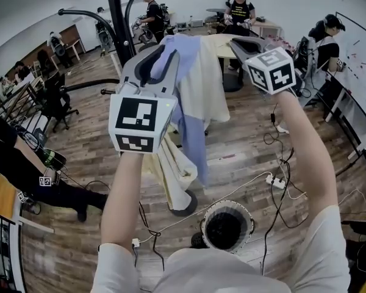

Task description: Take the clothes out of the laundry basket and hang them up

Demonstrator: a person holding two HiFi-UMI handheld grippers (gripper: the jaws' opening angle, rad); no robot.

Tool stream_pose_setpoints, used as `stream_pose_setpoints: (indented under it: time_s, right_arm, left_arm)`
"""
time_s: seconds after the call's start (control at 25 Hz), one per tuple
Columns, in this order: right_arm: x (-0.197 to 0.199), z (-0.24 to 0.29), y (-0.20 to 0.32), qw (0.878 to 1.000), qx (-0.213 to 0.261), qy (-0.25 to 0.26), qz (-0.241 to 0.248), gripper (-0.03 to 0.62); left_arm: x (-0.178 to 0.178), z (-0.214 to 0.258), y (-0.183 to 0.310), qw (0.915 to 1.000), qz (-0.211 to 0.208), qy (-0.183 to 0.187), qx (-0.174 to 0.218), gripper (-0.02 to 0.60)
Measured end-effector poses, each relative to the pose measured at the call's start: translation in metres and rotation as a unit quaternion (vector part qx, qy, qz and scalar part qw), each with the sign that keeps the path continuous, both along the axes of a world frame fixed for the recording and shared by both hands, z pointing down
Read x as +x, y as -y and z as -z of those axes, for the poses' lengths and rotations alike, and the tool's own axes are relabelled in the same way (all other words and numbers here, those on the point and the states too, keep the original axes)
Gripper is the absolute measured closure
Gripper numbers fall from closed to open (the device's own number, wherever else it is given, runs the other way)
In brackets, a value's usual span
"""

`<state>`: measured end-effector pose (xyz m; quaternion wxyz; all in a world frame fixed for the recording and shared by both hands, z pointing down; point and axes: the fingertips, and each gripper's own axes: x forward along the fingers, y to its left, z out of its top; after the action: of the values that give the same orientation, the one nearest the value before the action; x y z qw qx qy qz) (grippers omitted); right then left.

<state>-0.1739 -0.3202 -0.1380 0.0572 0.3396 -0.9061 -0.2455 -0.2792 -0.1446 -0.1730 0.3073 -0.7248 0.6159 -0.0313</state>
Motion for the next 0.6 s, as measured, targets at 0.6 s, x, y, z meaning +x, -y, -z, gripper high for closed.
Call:
stream_pose_setpoints:
  time_s: [0.6]
  right_arm:
    - [-0.014,-0.024,-0.133,0.993,-0.004,0.04,0.109,0.588]
  left_arm:
    - [-0.009,-0.059,-0.071,0.9956,0.076,-0.024,-0.05,0.537]
